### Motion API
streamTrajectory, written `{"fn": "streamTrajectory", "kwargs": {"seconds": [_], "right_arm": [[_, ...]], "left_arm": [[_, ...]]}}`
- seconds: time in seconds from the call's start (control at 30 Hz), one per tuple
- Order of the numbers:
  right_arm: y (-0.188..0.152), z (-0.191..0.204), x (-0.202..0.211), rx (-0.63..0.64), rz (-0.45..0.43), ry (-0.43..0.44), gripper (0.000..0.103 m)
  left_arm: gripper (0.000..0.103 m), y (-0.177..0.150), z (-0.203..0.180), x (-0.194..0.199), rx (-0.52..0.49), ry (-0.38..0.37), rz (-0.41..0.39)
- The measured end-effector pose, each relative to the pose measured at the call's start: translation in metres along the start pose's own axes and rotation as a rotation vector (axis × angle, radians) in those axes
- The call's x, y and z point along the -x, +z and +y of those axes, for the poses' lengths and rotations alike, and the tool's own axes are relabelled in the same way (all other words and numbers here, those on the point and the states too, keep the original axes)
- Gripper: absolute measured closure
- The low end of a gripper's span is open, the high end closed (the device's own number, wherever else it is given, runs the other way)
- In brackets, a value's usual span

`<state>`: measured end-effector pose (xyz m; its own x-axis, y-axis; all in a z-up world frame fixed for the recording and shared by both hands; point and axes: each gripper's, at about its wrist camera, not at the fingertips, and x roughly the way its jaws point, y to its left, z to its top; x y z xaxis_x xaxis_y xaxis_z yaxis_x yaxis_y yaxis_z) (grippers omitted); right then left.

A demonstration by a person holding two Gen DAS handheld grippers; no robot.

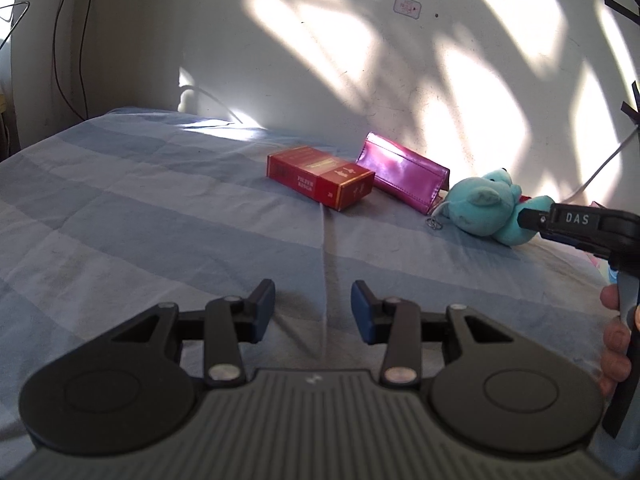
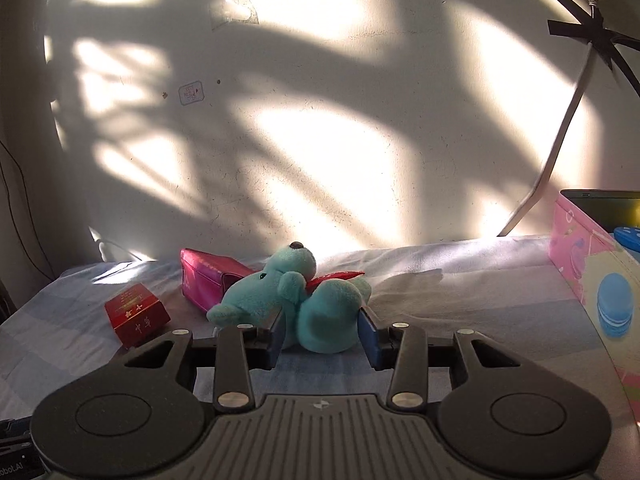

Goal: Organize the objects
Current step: 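Close both grippers on the teal teddy bear, then carry the teddy bear into the tin and open both grippers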

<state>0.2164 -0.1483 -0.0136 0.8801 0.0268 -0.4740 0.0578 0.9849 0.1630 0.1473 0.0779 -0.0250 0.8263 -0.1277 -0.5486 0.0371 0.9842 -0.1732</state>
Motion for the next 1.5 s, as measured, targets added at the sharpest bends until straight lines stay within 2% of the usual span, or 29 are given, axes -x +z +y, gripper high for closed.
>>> {"fn": "streamTrajectory", "kwargs": {"seconds": [0.07, 0.2, 0.3, 0.37, 0.53, 0.6, 0.63, 0.67, 0.77, 0.8, 0.83, 0.87, 0.93, 1.0, 1.03, 1.13, 1.2, 1.33, 1.37, 1.43, 1.47, 1.5], "right_arm": [[-0.001, -0.004, 0.003, -0.025, -0.007, 0.012, 0.092], [-0.006, -0.002, 0.029, 0.005, -0.046, 0.031, 0.095], [-0.012, -0.002, 0.059, 0.012, -0.058, 0.067, 0.098], [-0.02, -0.004, 0.085, 0.016, -0.057, 0.11, 0.103], [-0.057, -0.013, 0.161, 0.032, -0.046, 0.173, 0.103], [-0.075, -0.013, 0.186, 0.109, -0.064, 0.182, 0.101], [-0.078, -0.012, 0.189, 0.141, -0.081, 0.158, 0.096], [-0.077, -0.014, 0.189, 0.155, -0.094, 0.137, 0.086], [-0.058, -0.032, 0.168, 0.024, -0.073, 0.164, 0.078], [-0.05, -0.037, 0.157, -0.027, -0.069, 0.184, 0.072], [-0.044, -0.041, 0.146, -0.059, -0.071, 0.192, 0.057], [-0.038, -0.043, 0.135, -0.071, -0.074, 0.197, 0.052], [-0.03, -0.045, 0.114, -0.088, -0.051, 0.206, 0.049], [-0.027, -0.049, 0.095, -0.114, -0.009, 0.22, 0.034], [-0.027, -0.05, 0.089, -0.126, 0.0, 0.225, 0.024], [-0.029, -0.05, 0.076, -0.128, 0.028, 0.259, 0.023], [-0.03, -0.047, 0.069, -0.103, 0.038, 0.289, 0.021], [-0.024, -0.035, 0.048, -0.037, 0.067, 0.276, 0.018], [-0.022, -0.032, 0.041, -0.026, 0.078, 0.274, 0.018], [-0.021, -0.026, 0.029, -0.012, 0.088, 0.273, 0.02], [-0.021, -0.024, 0.022, -0.011, 0.139, 0.26, 0.023], [-0.021, -0.022, 0.018, 0.002, 0.122, 0.258, 0.03]], "left_arm": [[0.059, 0.0, 0.001, 0.0, 0.006, -0.007, 0.0], [0.059, 0.001, 0.003, 0.0, 0.007, -0.011, -0.001], [0.059, 0.001, 0.007, 0.0, 0.033, -0.027, -0.003], [0.059, 0.002, 0.01, 0.0, 0.049, -0.034, -0.004], [0.058, 0.002, 0.011, 0.002, 0.058, -0.062, -0.013], [0.055, 0.002, 0.01, 0.005, 0.052, -0.079, -0.021], [0.053, 0.002, 0.007, 0.006, 0.045, -0.097, -0.022], [0.05, 0.003, 0.004, 0.007, 0.049, -0.121, -0.021], [0.048, 0.01, -0.009, 0.008, 0.101, -0.201, 0.013], [0.048, 0.013, -0.016, 0.01, 0.104, -0.22, 0.013], [0.048, 0.016, -0.023, 0.011, 0.102, -0.228, 0.011], [0.046, 0.021, -0.031, 0.011, 0.1, -0.233, 0.007], [0.037, 0.029, -0.044, 0.01, 0.091, -0.247, 0.0], [0.019, 0.037, -0.058, 0.005, 0.063, -0.253, -0.01], [0.017, 0.04, -0.063, 0.002, 0.041, -0.251, -0.016], [0.013, 0.046, -0.073, -0.014, 0.001, -0.261, -0.003], [0.012, 0.048, -0.076, -0.027, -0.001, -0.301, 0.032], [0.012, 0.047, -0.081, -0.052, 0.023, -0.381, 0.104], [0.013, 0.045, -0.083, -0.058, 0.029, -0.397, 0.115], [0.022, 0.041, -0.087, -0.066, 0.037, -0.428, 0.136], [0.035, 0.038, -0.087, -0.07, 0.043, -0.46, 0.154], [0.036, 0.036, -0.087, -0.072, 0.06, -0.476, 0.161]]}}
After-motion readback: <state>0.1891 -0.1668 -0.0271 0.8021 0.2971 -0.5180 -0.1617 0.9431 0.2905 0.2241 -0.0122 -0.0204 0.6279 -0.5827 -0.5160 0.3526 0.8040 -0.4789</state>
